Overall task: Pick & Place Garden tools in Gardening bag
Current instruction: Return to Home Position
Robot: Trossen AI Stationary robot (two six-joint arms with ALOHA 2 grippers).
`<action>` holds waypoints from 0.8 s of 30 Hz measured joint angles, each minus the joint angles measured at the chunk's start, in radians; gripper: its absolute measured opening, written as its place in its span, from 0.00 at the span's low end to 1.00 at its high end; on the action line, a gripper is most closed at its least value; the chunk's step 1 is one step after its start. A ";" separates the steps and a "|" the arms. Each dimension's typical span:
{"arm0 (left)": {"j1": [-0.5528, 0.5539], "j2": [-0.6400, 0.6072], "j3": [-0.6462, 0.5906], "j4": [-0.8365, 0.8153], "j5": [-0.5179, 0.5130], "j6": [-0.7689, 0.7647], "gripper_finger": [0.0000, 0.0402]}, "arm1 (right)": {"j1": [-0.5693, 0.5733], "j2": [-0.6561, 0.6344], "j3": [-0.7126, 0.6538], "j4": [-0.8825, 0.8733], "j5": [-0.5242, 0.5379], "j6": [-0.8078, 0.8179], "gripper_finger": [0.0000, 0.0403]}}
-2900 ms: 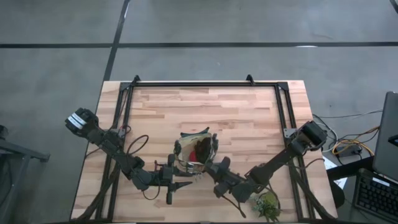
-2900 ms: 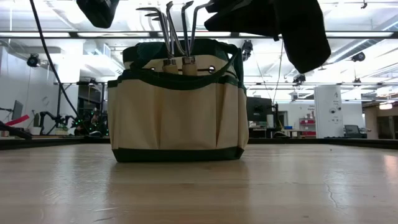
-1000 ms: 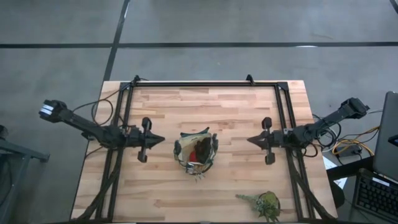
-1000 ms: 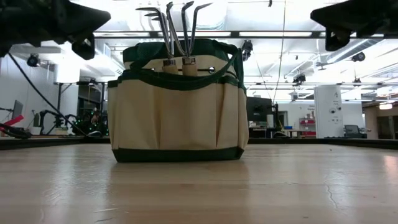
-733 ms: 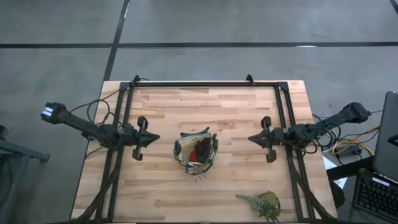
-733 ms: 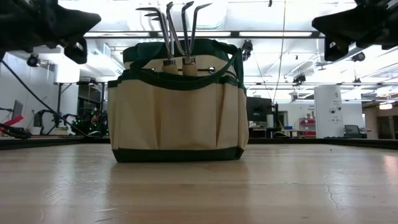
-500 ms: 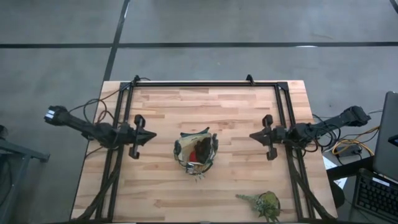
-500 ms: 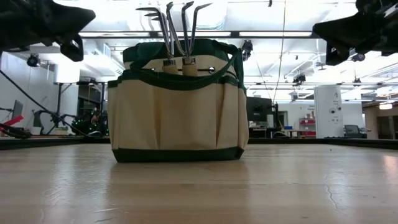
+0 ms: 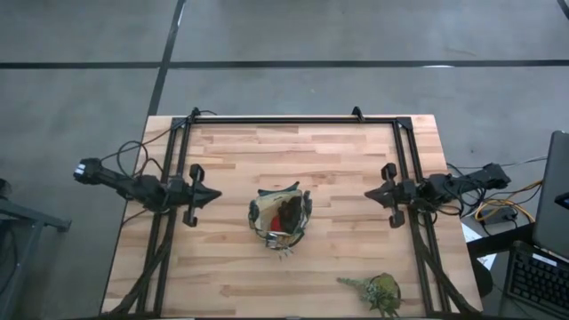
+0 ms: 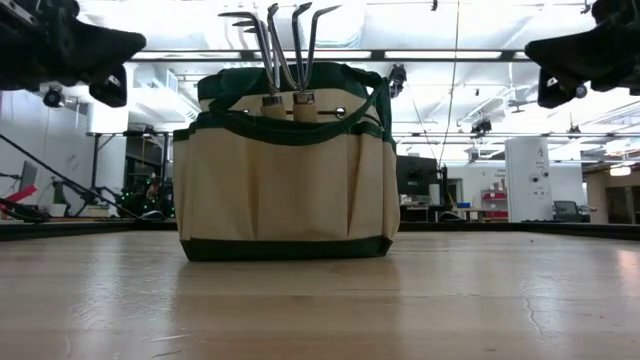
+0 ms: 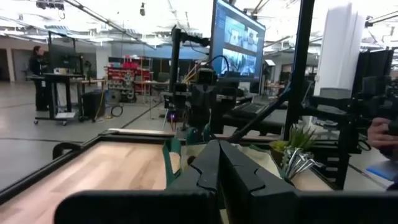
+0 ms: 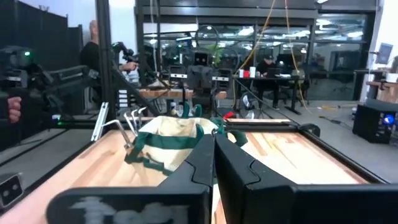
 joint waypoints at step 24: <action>0.000 0.021 -0.002 -0.037 -0.007 -0.013 0.02 | 0.000 0.033 0.009 -0.107 0.011 0.018 0.02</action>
